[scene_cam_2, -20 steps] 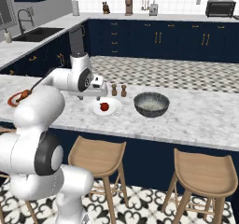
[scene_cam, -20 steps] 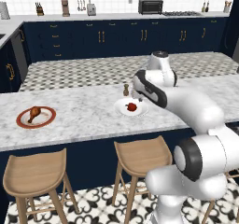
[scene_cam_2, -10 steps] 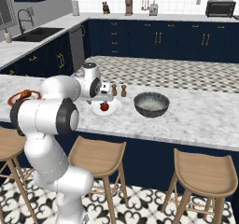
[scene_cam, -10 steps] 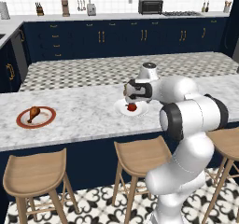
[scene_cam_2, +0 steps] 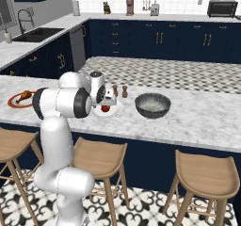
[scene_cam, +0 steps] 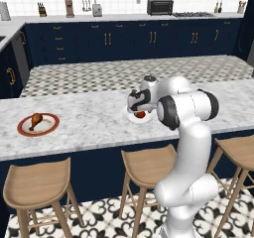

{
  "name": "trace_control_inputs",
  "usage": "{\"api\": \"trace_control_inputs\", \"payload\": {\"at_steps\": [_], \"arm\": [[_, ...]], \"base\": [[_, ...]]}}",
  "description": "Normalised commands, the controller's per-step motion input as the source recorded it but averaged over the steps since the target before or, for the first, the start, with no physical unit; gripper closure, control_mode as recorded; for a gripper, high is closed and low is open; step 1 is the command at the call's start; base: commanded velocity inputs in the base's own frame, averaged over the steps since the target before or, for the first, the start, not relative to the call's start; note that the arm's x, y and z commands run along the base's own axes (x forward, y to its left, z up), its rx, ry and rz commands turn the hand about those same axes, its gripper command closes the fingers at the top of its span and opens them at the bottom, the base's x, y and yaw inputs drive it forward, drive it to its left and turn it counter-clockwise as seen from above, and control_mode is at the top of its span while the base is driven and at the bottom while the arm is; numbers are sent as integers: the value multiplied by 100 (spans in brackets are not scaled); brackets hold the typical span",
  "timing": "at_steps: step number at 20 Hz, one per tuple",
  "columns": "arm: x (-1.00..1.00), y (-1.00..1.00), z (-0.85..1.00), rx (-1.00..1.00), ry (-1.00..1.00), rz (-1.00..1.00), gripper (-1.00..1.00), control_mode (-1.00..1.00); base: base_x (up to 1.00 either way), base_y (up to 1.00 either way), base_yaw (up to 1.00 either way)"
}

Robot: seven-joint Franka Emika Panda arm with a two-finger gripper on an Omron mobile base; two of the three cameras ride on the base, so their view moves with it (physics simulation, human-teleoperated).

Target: Pick the chicken drumstick and bell pepper from their plates and place them in the bowl. Then put the bowl in the fridge.

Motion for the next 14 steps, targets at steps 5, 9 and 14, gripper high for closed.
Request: {"api": "trace_control_inputs", "payload": {"at_steps": [5,9,14], "arm": [[78,3,-68,-4,0,0,-100,-100],[50,0,-45,-5,0,0,100,-100],[-13,0,0,0,4,0,100,-100]], "base": [[0,0,0],[0,0,0],[0,0,0]]}}
